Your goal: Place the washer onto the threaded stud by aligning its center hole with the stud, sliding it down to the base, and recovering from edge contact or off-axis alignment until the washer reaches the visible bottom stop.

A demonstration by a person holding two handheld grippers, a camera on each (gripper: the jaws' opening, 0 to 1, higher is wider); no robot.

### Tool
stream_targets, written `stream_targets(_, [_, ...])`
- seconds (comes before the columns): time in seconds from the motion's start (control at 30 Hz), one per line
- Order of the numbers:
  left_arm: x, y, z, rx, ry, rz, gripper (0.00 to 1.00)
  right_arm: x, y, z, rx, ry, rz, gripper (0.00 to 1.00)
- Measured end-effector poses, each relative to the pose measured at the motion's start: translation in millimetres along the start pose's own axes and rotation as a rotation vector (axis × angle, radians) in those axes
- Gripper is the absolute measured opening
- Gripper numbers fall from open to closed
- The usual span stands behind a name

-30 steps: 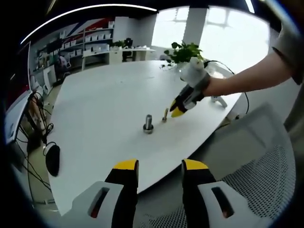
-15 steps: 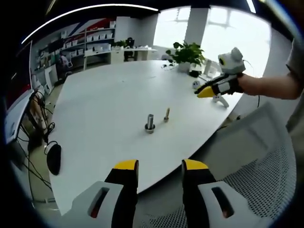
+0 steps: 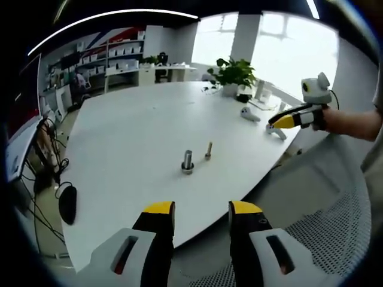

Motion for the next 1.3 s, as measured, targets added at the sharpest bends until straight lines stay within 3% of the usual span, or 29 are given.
stream_targets(0.13, [-1.1,-1.8,-0.6,-0.012,-0.003,0.016,0.34,4.1,-3.6,0.5,-0.027,-0.040,-0.023,0.29])
stream_targets(0.23, [0.7,0.7,0.3,0.003,0.001,-0.006,0.34,5.8,-6.4,3.1,0.005,-0.064,-0.038,0.30])
stream_targets(0.3, [1.2,0.8,0.6,0.010,0.012,-0.014,0.34,3.6,-9.6,0.8,0.029,-0.070,-0.014,0.30])
stream_targets(0.4, [1.3,2.9,-0.1,0.000,0.010,-0.025,0.34,6.1,-7.2,-3.8,0.000,-0.088,-0.048,0.30])
stream_targets(0.5, [1.5,4.0,-0.8,0.006,0.009,-0.033,0.34,4.5,-11.9,-7.9,-0.054,-0.077,-0.040,0.30])
stream_targets(0.67, [5.0,8.5,1.1,0.013,0.013,-0.079,0.33,2.9,-11.5,-4.4,-0.030,-0.069,-0.029,0.30])
stream_targets(0.87, [2.9,4.5,0.1,0.014,0.018,-0.052,0.34,3.9,-12.9,-5.0,-0.038,-0.070,-0.028,0.30])
stream_targets(1.3, [4.2,7.9,0.1,0.013,0.012,-0.075,0.33,3.7,-11.1,-6.2,-0.024,-0.074,-0.032,0.30])
Point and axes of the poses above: the point that each gripper's makers call its tool centre point, and the gripper's own axes: x roughly backward along the fingers, z roughly to its left, y roughly out of its top, the point moved 7 cm from there along x, roughly backward along the fingers, and after that the axes turned 15 degrees about x, right-handed, at the moved point
